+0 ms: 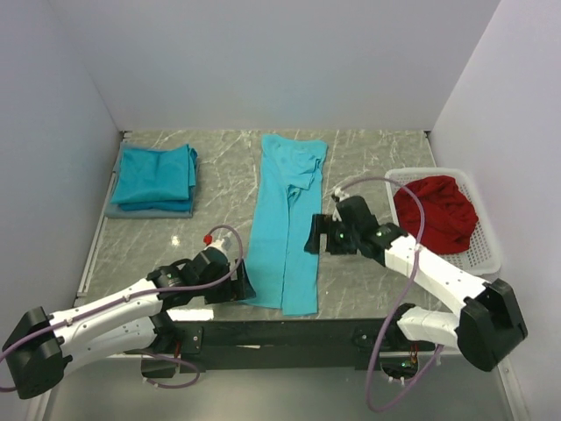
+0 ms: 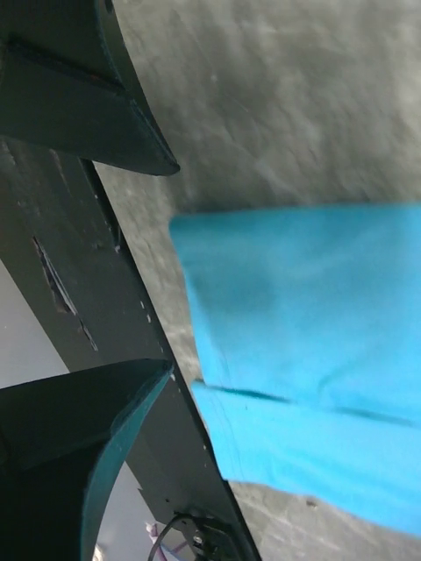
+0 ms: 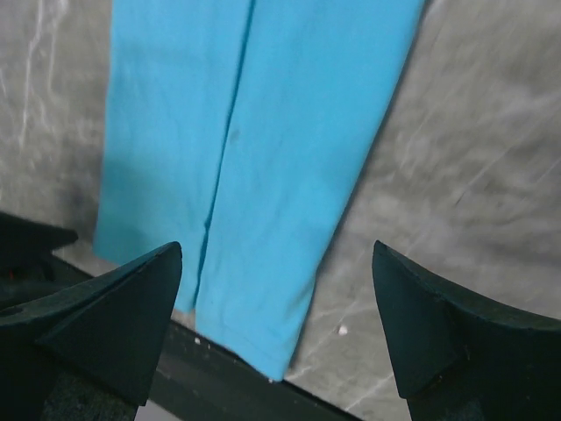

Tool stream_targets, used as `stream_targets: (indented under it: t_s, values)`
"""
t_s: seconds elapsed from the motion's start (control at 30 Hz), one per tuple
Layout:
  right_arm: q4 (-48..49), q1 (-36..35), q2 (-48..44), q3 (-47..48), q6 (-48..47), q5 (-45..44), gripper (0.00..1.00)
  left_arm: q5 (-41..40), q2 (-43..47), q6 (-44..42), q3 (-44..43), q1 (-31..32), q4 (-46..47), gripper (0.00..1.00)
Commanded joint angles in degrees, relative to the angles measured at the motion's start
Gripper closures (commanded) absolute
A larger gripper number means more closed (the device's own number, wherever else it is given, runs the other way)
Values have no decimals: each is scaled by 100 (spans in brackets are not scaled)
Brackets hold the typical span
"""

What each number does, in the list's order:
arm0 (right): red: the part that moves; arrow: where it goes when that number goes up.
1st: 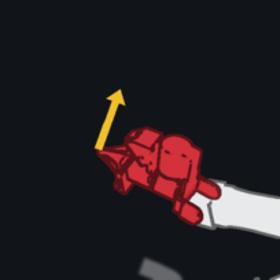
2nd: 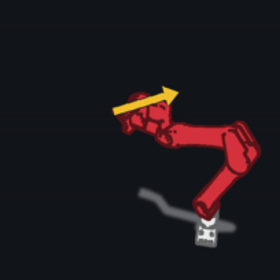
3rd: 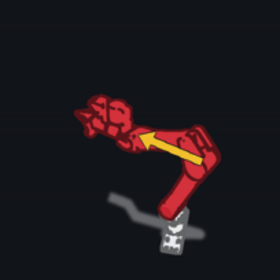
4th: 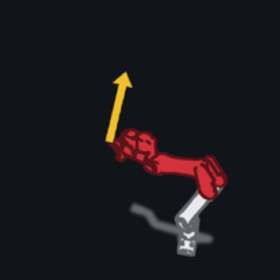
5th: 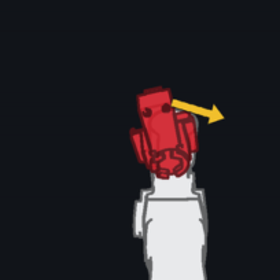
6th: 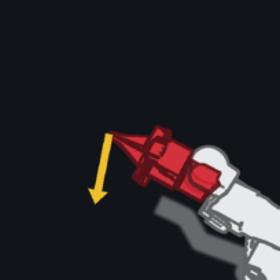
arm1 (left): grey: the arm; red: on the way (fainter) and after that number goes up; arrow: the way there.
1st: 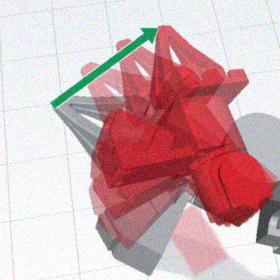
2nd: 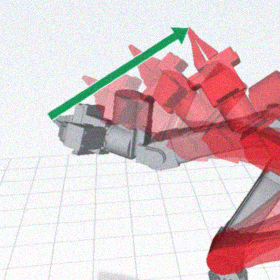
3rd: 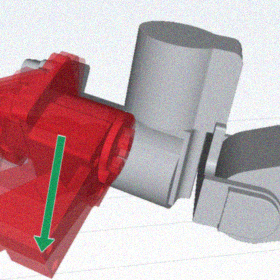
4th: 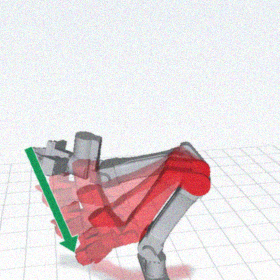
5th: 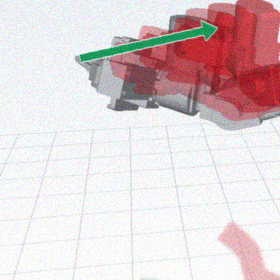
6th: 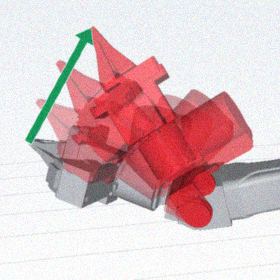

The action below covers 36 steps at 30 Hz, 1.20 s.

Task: Fold and stack the t-shirts
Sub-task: Fold the tshirt

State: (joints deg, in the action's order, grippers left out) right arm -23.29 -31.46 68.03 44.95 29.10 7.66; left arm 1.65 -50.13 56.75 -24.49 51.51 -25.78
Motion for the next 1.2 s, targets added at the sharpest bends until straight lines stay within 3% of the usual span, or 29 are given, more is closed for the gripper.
stream_targets:
  t_s: [0.0, 0.13, 0.17, 0.2, 0.4, 0.73, 1.0, 1.17]
  values:
    - [324, -193, -571, -528, 473, 349, 5, -24, 310, 415, 251, 0, 249, 11]
    - [237, -386, -729, -864, 675, 579, 7, -130, 259, 433, 357, 9, 249, 22]
    - [202, -404, -782, -917, 702, 570, 7, -147, 223, 433, 383, 9, 240, 26]
    - [211, -422, -817, -1031, 746, 552, 7, -147, 188, 451, 418, 9, 301, 36]
    - [308, -483, -967, -1322, 913, 693, 8, -33, -146, 407, 524, 9, 627, 60]
    - [-228, -1115, -1002, -1445, 808, 667, 13, -147, -243, 486, 639, 9, 873, 74]
    - [-413, -2179, -809, -1410, 816, 439, 15, -227, -348, 530, 753, 0, 1364, 99]
    - [-519, -2610, -440, -1270, 869, 140, 21, -139, -357, 521, 814, 9, 1532, 100]
